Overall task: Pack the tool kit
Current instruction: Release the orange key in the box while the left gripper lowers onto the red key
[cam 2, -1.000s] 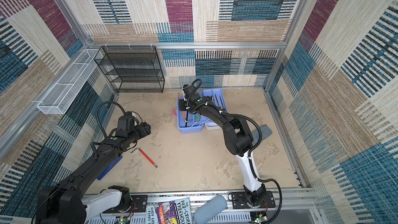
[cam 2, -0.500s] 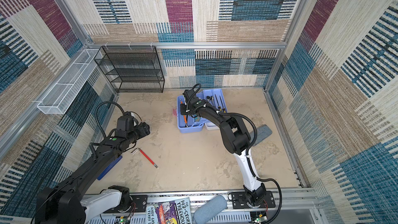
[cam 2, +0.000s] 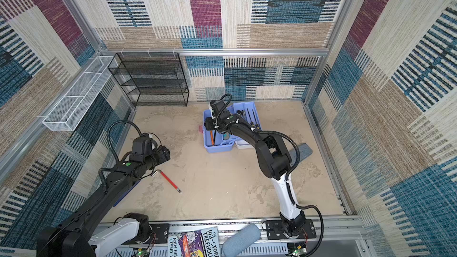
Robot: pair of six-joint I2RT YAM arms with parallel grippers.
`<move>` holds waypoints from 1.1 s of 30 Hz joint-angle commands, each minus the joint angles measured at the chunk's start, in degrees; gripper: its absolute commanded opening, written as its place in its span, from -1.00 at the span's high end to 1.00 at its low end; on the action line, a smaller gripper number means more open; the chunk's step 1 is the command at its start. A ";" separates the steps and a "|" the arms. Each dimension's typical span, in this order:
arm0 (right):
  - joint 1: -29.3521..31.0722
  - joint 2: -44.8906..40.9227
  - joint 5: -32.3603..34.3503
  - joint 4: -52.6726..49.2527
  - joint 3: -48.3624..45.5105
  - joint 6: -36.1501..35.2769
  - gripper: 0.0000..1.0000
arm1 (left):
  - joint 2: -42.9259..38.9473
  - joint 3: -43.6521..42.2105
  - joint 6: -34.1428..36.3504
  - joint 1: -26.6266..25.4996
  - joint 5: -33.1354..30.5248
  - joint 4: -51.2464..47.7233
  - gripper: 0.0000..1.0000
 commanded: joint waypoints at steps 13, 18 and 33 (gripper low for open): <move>0.17 -5.21 -6.41 9.29 -5.79 -4.98 -0.02 | -8.32 -8.06 -12.50 -1.22 1.97 -14.29 -0.20; 0.23 -6.10 -6.81 10.51 -6.62 -5.18 -0.04 | -7.57 -10.20 -16.67 -3.66 1.34 -15.06 -0.11; 0.09 -7.55 -6.61 10.68 -7.48 -7.16 -0.07 | 0.43 -10.02 -18.20 -5.56 -1.09 -12.10 0.18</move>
